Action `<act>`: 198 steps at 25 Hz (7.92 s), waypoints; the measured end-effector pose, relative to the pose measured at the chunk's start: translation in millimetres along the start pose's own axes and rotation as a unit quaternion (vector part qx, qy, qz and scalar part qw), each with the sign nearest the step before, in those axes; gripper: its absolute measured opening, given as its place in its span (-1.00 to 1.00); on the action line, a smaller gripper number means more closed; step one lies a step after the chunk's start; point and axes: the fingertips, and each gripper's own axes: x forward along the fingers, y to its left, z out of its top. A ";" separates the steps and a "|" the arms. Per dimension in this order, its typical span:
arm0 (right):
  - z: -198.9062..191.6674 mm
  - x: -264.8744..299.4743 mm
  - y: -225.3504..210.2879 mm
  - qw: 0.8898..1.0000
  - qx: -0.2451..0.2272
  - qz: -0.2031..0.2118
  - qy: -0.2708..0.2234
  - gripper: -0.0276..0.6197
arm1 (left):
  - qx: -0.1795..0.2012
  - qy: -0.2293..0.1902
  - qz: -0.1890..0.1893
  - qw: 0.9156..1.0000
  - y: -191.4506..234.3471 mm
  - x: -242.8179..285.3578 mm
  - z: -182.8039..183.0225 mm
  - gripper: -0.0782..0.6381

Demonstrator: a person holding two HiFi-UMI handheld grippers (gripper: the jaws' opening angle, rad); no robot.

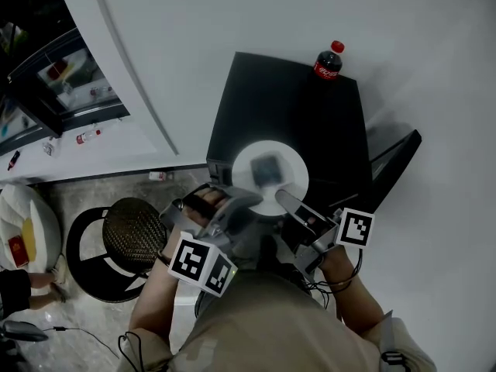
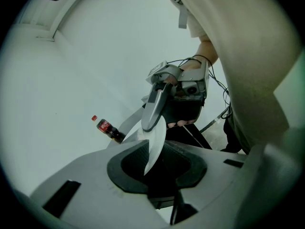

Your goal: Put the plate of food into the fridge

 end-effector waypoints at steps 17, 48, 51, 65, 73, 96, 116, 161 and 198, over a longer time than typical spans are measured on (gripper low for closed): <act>-29.8 -8.1 0.3 0.993 0.116 0.010 -0.024 -0.76 | -0.021 -0.016 -0.015 1.000 -24.7 -17.8 1.0 -0.52; -88.2 -33.4 -10.2 0.980 0.181 -0.007 -0.078 -0.79 | -0.066 -0.049 -0.040 0.996 -77.2 -44.5 3.7 -0.46; -86.4 -40.9 -14.3 0.980 0.183 -0.007 -0.081 -0.79 | -0.079 -0.039 -0.030 0.996 -77.8 -40.8 5.2 -0.41; -73.0 -103.5 -26.1 0.978 0.184 -0.007 -0.099 -0.80 | -0.362 -0.159 -0.013 0.919 -63.1 -49.8 40.4 -0.16; -80.4 -133.7 -26.5 0.979 0.182 -0.001 -0.096 -0.80 | -0.535 -0.186 -0.045 0.823 -78.5 -32.0 43.1 -0.15; -117.9 -178.6 -27.0 0.990 0.138 0.018 -0.029 -0.80 | -0.696 -0.234 -0.109 0.670 -152.0 -25.4 84.2 -0.31; -149.3 -177.8 -50.4 0.996 0.069 -0.040 0.032 -0.81 | -0.803 -0.219 -0.049 0.552 -190.6 -28.5 58.6 -0.60; -135.5 -53.1 -117.6 0.976 0.025 -0.213 0.035 -0.80 | -0.925 -0.190 -0.095 0.314 -158.9 6.2 -95.7 -0.74; -78.5 -67.9 -145.8 0.950 -0.137 -0.246 0.136 -0.84 | -0.928 -0.169 -0.008 0.332 -147.4 94.3 -162.3 -0.75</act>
